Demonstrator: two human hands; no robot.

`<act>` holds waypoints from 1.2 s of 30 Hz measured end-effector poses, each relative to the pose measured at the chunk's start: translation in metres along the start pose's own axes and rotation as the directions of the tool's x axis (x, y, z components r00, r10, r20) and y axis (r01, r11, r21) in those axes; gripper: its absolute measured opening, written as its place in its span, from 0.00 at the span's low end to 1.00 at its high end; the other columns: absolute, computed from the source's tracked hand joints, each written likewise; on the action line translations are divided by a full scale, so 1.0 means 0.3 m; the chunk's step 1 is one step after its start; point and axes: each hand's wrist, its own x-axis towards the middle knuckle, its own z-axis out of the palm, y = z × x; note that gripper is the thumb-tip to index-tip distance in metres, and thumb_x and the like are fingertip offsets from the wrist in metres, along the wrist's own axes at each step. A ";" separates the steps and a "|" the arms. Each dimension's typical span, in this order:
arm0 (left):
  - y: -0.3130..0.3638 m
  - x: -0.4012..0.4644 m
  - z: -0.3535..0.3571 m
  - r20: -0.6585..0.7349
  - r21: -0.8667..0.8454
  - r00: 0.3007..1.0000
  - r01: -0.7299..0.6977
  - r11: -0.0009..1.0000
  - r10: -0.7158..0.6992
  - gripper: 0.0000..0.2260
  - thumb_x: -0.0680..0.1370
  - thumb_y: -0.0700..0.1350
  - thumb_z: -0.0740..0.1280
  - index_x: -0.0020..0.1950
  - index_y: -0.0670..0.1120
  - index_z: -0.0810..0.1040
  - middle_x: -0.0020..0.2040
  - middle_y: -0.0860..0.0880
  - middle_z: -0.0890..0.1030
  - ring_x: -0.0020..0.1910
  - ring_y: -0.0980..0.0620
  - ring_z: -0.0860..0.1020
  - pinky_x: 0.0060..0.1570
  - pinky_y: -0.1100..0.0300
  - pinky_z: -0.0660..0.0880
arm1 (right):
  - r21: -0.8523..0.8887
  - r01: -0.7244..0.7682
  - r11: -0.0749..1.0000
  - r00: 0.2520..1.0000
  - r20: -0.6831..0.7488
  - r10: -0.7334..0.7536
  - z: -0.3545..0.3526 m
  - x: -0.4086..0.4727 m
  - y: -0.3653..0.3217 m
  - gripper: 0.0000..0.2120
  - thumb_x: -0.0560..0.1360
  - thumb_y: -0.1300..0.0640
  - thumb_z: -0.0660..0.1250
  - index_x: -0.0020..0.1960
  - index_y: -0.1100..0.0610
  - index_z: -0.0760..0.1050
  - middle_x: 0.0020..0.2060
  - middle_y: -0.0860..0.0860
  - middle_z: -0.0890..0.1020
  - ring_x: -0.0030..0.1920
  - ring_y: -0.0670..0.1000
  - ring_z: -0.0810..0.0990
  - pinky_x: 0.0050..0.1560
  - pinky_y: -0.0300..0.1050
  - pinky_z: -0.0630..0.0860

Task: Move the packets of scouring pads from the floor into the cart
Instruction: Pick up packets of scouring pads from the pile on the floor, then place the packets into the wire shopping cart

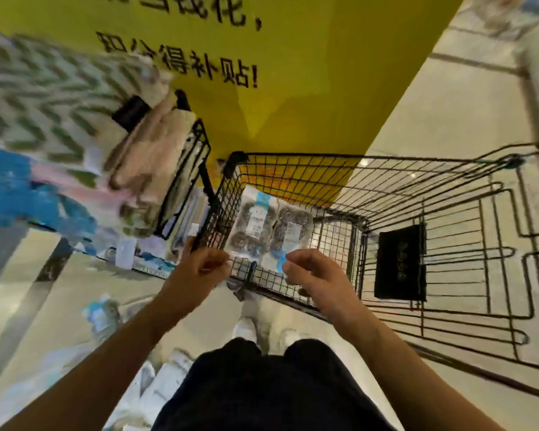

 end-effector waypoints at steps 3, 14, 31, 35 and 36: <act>-0.053 -0.130 -0.008 -0.096 -0.038 0.992 0.074 0.997 -0.077 0.08 0.80 0.47 0.73 0.57 0.56 0.80 0.54 0.51 0.85 0.50 0.53 0.83 0.48 0.56 0.77 | -0.052 0.047 0.998 0.992 0.123 -0.040 0.002 -0.007 -0.036 0.04 0.78 0.47 0.75 0.52 0.44 0.84 0.51 0.49 0.87 0.54 0.52 0.86 0.57 0.50 0.80; -0.380 -0.796 0.203 -0.460 -0.537 0.686 0.291 0.791 -0.564 0.09 0.80 0.46 0.73 0.58 0.56 0.79 0.52 0.48 0.86 0.52 0.44 0.85 0.49 0.52 0.77 | -0.366 0.222 0.904 0.821 0.570 0.029 0.059 -0.063 0.052 0.02 0.81 0.55 0.73 0.53 0.49 0.83 0.43 0.49 0.88 0.45 0.49 0.86 0.43 0.34 0.79; -0.786 -1.680 0.742 -0.318 -0.948 0.176 -0.029 0.318 -0.932 0.07 0.82 0.47 0.69 0.60 0.53 0.80 0.54 0.49 0.85 0.54 0.49 0.83 0.52 0.52 0.78 | -0.630 0.428 0.648 0.530 0.756 0.384 0.594 -0.651 0.366 0.05 0.82 0.50 0.70 0.53 0.50 0.83 0.48 0.51 0.88 0.47 0.52 0.88 0.48 0.47 0.79; -0.933 -1.968 0.852 -0.217 -0.974 0.116 -0.084 0.208 -0.969 0.07 0.83 0.47 0.68 0.60 0.52 0.80 0.56 0.48 0.84 0.55 0.48 0.83 0.56 0.49 0.79 | -0.646 0.493 0.583 0.490 0.760 0.427 0.748 -0.867 0.506 0.05 0.82 0.50 0.70 0.54 0.50 0.83 0.48 0.50 0.88 0.49 0.55 0.87 0.50 0.51 0.81; -0.972 -2.034 0.874 -0.200 -0.977 0.106 -0.091 0.191 -0.974 0.07 0.83 0.47 0.68 0.60 0.52 0.80 0.56 0.48 0.84 0.55 0.49 0.83 0.56 0.48 0.79 | -0.646 0.507 0.570 0.476 0.762 0.439 0.788 -0.925 0.542 0.05 0.82 0.51 0.70 0.54 0.50 0.83 0.48 0.50 0.88 0.49 0.55 0.87 0.51 0.51 0.81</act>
